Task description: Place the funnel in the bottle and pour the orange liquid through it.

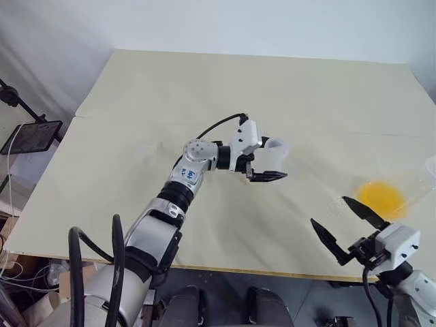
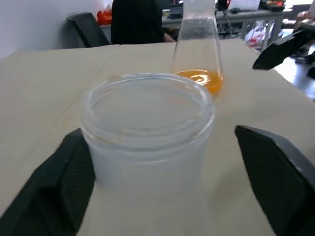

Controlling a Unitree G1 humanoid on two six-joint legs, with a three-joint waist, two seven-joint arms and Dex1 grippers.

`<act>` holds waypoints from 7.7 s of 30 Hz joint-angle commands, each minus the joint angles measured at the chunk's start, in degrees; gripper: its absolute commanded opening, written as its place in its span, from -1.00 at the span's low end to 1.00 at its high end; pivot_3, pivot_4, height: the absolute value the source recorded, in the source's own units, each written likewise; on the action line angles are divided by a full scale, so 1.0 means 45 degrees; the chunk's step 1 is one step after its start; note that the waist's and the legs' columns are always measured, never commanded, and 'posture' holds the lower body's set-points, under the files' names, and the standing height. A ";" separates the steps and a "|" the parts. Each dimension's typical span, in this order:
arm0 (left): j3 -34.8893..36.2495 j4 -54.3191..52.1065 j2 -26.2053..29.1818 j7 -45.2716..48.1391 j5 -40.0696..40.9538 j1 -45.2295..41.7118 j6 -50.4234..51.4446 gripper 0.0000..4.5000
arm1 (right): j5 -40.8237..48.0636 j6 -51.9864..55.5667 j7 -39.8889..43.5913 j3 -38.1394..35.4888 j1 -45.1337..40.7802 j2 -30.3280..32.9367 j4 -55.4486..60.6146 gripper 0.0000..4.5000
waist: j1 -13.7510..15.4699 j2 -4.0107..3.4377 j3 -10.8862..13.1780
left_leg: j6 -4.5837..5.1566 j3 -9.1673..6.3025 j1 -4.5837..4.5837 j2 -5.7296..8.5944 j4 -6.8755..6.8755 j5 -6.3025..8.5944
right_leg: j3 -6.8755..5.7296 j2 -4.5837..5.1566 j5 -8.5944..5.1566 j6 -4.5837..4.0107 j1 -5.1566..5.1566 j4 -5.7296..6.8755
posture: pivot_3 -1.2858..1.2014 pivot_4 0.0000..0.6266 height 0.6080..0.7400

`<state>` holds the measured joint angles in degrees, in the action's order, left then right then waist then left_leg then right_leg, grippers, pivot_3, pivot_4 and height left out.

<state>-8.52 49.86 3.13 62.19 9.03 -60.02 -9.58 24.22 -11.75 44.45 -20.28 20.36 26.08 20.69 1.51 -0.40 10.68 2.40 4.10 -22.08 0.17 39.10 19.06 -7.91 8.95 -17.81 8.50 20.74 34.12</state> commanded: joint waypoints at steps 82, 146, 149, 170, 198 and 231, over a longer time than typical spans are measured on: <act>0.5598 -0.5716 0.5604 -0.5935 0.2123 0.6923 0.2551 -0.99 | 0.0909 0.1409 0.3805 0.3513 -0.6446 0.0830 -0.2185 1.00 | -0.0054 0.0014 -0.0005 | -0.0027 -0.0066 0.0012 -0.0032 0.0015 0.0003 | 0.0069 -0.0021 0.0000 -0.0001 0.0029 0.0117 | 0.03 -0.52 1.00; 0.4217 -0.9566 0.6388 -0.0461 0.2890 0.5527 0.4271 0.98 | 0.2117 0.0192 -0.2708 -0.2967 -0.0833 -0.1313 -0.0341 1.00 | -0.0012 0.0023 -0.0003 | -0.0030 0.0059 -0.0020 -0.0102 0.0019 -0.0005 | 0.0245 -0.0062 -0.0003 -0.0008 0.0172 0.0214 | 0.03 -0.52 1.00; 0.4621 -1.0739 0.6326 -0.0956 0.3179 0.7503 0.4473 0.98 | 0.2366 -0.0041 -0.2820 -0.3720 -0.0214 -0.1589 -0.0538 1.00 | -0.0009 0.0023 -0.0004 | -0.0029 0.0039 -0.0021 -0.0088 0.0021 -0.0004 | 0.0268 -0.0061 -0.0003 -0.0007 0.0160 0.0206 | 0.03 -0.52 1.00; 0.4020 -1.3659 0.5951 -0.1416 0.4750 1.0073 0.5620 0.98 | 0.2527 0.2100 -0.5138 -0.4009 -0.2037 -0.0695 -0.2175 1.00 | -0.0210 -0.0048 -0.0046 | -0.0036 0.0117 0.0020 -0.0114 0.0003 -0.0005 | 0.0371 -0.0082 -0.0008 -0.0017 0.0174 0.0214 | 0.03 -0.52 1.00; 0.3851 -1.4939 0.5751 -0.2366 0.4774 1.0550 0.5483 0.98 | 0.0722 0.2971 -0.6476 -0.3526 -0.7312 0.0701 -0.6419 1.00 | -0.0138 -0.0048 -0.0047 | -0.0034 0.0151 0.0018 -0.0114 0.0006 -0.0005 | 0.0380 -0.0082 -0.0008 -0.0016 0.0179 0.0206 | 0.03 -0.52 1.00; 0.3721 -1.5017 0.5546 -0.2729 0.4703 1.0487 0.5295 1.00 | 0.1666 0.2672 -0.4137 -0.1009 -0.6982 -0.0403 -0.2319 0.25 | -0.0356 -0.0067 -0.0036 | -0.0035 0.0150 0.0017 -0.0131 -0.0002 -0.0004 | 0.0380 -0.0092 -0.0008 -0.0017 0.0185 0.0200 | 0.03 -0.52 1.00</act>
<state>7.91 -15.25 28.37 50.65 29.30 -13.14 15.40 31.08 0.21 24.72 -26.45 -9.94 23.80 5.97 -0.09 -0.70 10.52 2.25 4.77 -22.00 -0.42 39.09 19.04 -6.19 8.54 -17.84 8.43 21.57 35.02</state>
